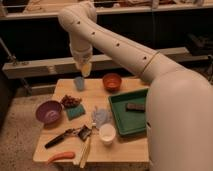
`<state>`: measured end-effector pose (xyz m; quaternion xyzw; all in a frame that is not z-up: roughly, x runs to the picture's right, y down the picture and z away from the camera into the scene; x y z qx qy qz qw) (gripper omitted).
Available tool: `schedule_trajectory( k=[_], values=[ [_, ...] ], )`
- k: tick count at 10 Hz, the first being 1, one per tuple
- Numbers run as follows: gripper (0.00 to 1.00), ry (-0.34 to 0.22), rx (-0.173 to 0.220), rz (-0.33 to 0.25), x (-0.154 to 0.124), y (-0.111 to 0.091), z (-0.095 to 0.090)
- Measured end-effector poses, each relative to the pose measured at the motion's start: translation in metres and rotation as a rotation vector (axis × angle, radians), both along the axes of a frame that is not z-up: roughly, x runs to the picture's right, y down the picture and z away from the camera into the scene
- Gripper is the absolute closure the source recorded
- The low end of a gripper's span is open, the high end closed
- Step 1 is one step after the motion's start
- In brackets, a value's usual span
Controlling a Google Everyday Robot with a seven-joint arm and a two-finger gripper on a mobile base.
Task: Place eraser in purple bowl
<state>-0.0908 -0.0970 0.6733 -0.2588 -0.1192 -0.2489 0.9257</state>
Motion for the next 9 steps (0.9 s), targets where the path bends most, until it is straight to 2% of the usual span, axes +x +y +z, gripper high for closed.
schedule_trajectory(
  k=[2,9],
  values=[
    [0.53,0.035,-0.009,0.032,0.025,0.007,0.0],
    [0.53,0.103,-0.025,0.144,0.094,0.038,0.002]
  ],
)
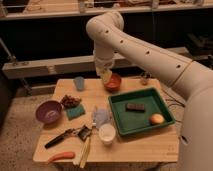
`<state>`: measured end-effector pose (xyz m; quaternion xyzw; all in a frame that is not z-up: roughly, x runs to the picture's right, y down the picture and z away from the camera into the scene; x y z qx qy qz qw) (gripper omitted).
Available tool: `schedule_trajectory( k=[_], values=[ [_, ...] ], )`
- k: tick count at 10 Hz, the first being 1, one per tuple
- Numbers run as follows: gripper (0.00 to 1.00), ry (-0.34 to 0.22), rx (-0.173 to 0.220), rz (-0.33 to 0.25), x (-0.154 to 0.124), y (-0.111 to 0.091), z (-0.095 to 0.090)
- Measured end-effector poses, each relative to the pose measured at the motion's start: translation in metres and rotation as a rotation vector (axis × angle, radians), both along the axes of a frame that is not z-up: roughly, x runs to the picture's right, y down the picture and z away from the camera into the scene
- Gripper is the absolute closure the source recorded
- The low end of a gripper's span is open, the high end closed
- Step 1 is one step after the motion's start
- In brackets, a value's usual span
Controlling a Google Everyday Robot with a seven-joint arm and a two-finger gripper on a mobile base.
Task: Place eraser in purple bowl
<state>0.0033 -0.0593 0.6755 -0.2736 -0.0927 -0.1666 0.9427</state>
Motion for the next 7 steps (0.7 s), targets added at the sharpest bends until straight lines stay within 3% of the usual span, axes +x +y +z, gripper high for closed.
schedule_trajectory(
  k=[2,5,7],
  values=[
    [0.56,0.023,-0.002,0.048,0.024,0.013,0.003],
    [0.74,0.07,-0.013,0.136,0.091,0.036,0.011],
    [0.61,0.105,-0.024,0.194,0.146,0.05,0.018]
  ],
)
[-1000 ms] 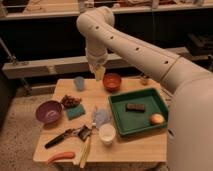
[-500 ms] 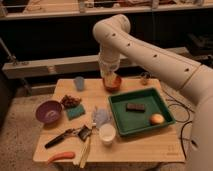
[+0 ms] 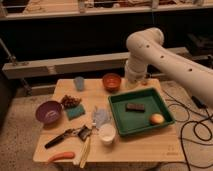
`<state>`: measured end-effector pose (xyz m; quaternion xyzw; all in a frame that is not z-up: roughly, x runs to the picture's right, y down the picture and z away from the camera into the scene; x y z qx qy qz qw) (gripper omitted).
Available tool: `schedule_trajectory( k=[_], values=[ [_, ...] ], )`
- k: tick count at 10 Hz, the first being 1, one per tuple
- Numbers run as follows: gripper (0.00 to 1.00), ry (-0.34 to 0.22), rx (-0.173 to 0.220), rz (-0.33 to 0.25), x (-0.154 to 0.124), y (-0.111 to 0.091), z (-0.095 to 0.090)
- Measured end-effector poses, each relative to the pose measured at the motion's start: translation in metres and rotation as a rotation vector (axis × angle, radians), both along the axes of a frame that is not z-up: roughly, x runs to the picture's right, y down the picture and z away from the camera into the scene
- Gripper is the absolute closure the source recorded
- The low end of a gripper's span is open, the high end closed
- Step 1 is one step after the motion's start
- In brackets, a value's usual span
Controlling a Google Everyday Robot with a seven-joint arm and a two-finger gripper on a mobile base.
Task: Place eraser in purple bowl
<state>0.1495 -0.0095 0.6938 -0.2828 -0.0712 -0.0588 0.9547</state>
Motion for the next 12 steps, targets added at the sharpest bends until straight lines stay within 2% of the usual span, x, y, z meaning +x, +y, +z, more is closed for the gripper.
schedule_trajectory(
  k=[2,3,7,8,10,12],
  values=[
    [0.43,-0.004,-0.012,0.054,0.046,0.009,0.008],
    [0.4,-0.014,-0.019,0.068,0.062,0.012,0.01],
    [0.4,-0.016,-0.018,0.068,0.063,0.011,0.01],
    [0.4,-0.006,-0.037,0.082,0.068,0.014,0.015],
    [0.4,0.005,-0.072,0.111,0.074,0.027,0.032],
    [0.4,0.015,-0.112,0.151,0.086,0.055,0.062]
  ],
)
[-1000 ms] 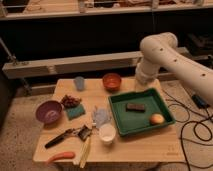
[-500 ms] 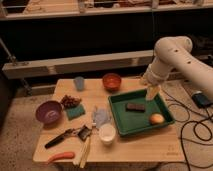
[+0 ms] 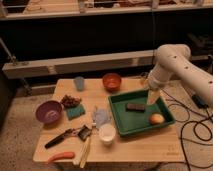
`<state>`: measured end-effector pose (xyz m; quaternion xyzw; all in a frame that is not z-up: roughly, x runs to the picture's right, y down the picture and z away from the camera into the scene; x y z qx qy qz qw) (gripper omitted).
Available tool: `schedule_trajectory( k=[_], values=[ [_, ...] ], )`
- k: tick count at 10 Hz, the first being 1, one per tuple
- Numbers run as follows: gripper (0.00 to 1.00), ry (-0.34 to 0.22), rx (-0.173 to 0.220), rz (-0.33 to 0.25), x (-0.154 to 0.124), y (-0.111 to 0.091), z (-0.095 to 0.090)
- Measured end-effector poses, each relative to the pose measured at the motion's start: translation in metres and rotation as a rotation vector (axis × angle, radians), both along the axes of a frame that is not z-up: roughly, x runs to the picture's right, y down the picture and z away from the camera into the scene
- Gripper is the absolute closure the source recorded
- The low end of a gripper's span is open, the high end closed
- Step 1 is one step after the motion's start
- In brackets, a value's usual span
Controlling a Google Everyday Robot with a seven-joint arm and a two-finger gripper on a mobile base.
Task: Place eraser in purple bowl
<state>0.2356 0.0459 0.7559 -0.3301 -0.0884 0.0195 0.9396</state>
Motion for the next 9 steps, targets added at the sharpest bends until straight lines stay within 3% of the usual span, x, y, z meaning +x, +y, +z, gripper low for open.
schedule_trajectory(
  k=[1,2,9],
  values=[
    [0.4,-0.009,-0.012,0.036,0.0099,0.0165,0.0174],
    [0.4,-0.012,-0.015,0.052,0.0169,0.0239,0.0228],
    [0.4,-0.017,-0.013,0.051,0.0146,0.0233,0.0244]
  ],
)
